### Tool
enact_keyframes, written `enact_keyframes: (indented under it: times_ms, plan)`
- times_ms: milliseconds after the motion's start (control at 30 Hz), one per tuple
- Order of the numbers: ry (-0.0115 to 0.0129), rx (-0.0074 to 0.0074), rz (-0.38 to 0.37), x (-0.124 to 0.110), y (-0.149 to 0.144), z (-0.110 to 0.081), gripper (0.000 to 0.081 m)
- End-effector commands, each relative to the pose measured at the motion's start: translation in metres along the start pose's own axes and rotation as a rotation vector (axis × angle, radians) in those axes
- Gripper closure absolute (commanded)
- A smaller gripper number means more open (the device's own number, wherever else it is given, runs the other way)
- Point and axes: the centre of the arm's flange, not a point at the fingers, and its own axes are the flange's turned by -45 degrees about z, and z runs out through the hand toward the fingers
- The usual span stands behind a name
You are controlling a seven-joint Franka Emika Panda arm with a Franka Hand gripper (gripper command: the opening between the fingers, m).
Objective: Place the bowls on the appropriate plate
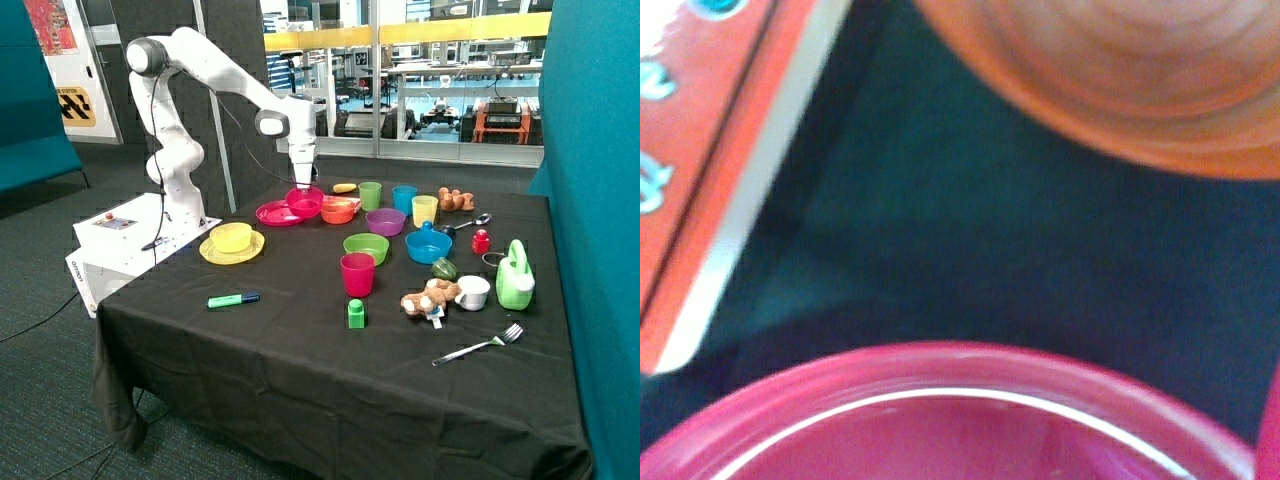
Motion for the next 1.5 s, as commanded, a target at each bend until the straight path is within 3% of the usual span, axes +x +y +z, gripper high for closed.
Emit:
enact_keyframes:
  times_ms: [0, 667, 1067, 1467]
  plan:
    - [0.0015, 0.0027, -0.055, -0.010, -0.027, 0.002, 0.0808]
    - [0.0016, 0.0027, -0.113, -0.050, -0.052, 0.006, 0.0808]
    - [0.0017, 0.0026, -0.161, -0.051, -0.062, 0.003, 0.0808]
    - [0.0016, 0.0027, -0.104, -0.075, -0.085, 0.003, 0.0808]
